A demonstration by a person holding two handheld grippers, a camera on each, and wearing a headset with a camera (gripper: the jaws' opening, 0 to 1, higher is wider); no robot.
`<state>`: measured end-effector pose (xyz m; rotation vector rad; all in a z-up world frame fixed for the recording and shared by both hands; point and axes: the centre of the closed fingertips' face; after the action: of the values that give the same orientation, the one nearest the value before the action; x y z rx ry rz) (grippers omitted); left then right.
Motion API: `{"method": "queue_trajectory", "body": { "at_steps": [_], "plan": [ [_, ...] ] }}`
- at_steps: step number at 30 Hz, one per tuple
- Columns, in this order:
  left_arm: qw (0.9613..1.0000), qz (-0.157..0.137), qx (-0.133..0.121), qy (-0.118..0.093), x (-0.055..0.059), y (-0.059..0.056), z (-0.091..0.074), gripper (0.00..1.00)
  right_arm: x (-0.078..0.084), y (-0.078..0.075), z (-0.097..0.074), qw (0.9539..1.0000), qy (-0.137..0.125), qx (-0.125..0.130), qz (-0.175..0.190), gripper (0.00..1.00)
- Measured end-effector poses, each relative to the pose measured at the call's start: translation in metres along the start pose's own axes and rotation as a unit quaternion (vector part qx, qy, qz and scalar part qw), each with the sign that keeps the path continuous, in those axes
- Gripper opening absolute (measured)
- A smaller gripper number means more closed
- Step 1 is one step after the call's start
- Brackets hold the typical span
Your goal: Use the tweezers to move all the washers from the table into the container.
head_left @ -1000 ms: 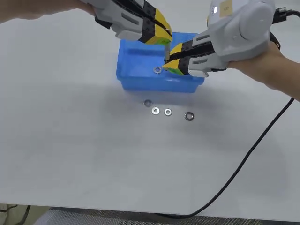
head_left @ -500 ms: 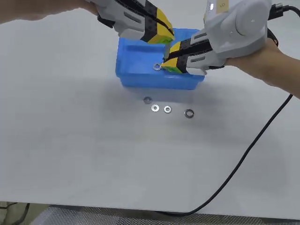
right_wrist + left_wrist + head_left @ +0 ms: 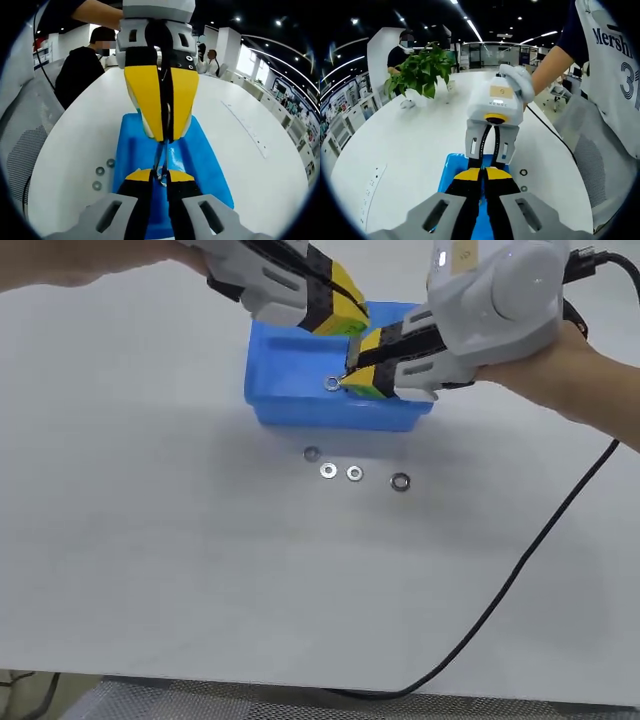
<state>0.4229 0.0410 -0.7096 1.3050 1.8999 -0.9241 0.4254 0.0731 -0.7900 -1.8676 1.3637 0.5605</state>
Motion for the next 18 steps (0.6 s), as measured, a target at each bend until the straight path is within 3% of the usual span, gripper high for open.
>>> {"method": "queue_trajectory", "body": {
  "at_steps": [8, 14, 18],
  "plan": [
    [0.9999, 0.013, 0.003, -0.005, -0.002, -0.007, -0.006, 0.05, -0.007, 0.001, -0.003, 0.9999, -0.007, 0.002, -0.008, 0.11],
    [0.9996, 0.024, -0.001, -0.014, -0.011, -0.011, -0.015, 0.05, -0.016, -0.002, -0.011, 0.9998, -0.014, 0.013, -0.011, 0.11],
    [0.9997, 0.012, 0.007, -0.021, -0.014, -0.018, -0.023, 0.05, -0.025, 0.004, -0.015, 0.9996, -0.022, 0.006, -0.020, 0.11]
  ]
}}
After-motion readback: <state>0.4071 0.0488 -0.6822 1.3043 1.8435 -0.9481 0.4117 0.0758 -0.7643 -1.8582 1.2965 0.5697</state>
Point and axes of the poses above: the centre of the closed fingertips' face, and the gripper's own axes: z roughly forward along the fingers, y roughly to its left, x roughly out of its underside, and after that the axes turned 15 degrees about -z, right-handed
